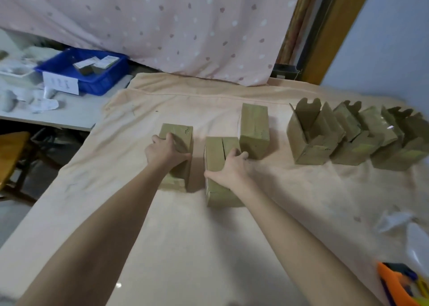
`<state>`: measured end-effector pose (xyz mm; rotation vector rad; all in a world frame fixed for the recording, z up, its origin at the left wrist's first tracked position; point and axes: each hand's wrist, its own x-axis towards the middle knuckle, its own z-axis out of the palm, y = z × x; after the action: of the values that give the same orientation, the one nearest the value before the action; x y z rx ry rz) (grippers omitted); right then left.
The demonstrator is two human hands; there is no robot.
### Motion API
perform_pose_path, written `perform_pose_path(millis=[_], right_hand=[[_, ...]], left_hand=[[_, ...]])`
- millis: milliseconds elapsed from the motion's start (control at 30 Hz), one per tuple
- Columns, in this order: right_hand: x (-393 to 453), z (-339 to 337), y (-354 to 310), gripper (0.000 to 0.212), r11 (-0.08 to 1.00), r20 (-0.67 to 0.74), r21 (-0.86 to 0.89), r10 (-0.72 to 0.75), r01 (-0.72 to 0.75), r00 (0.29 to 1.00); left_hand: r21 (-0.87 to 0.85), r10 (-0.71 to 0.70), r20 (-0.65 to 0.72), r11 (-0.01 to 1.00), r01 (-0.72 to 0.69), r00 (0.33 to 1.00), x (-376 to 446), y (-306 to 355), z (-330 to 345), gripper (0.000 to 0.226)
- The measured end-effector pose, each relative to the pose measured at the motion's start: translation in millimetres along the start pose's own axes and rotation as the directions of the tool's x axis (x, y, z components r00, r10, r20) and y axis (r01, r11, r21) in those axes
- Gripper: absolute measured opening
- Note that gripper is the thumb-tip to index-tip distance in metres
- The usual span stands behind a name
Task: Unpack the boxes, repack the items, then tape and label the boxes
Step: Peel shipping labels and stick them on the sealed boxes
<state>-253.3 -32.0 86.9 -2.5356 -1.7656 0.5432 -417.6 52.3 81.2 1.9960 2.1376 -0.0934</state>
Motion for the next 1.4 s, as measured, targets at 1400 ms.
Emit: perform_pose_path(millis=[1400], right_hand=[[219,-9,-90,0.112,0.973,-0.005,0.033,0.228,-0.228,0.974]], left_hand=[[0.042,0.084,0.095,0.995,-0.089,0.992,200,20,1,0.086]])
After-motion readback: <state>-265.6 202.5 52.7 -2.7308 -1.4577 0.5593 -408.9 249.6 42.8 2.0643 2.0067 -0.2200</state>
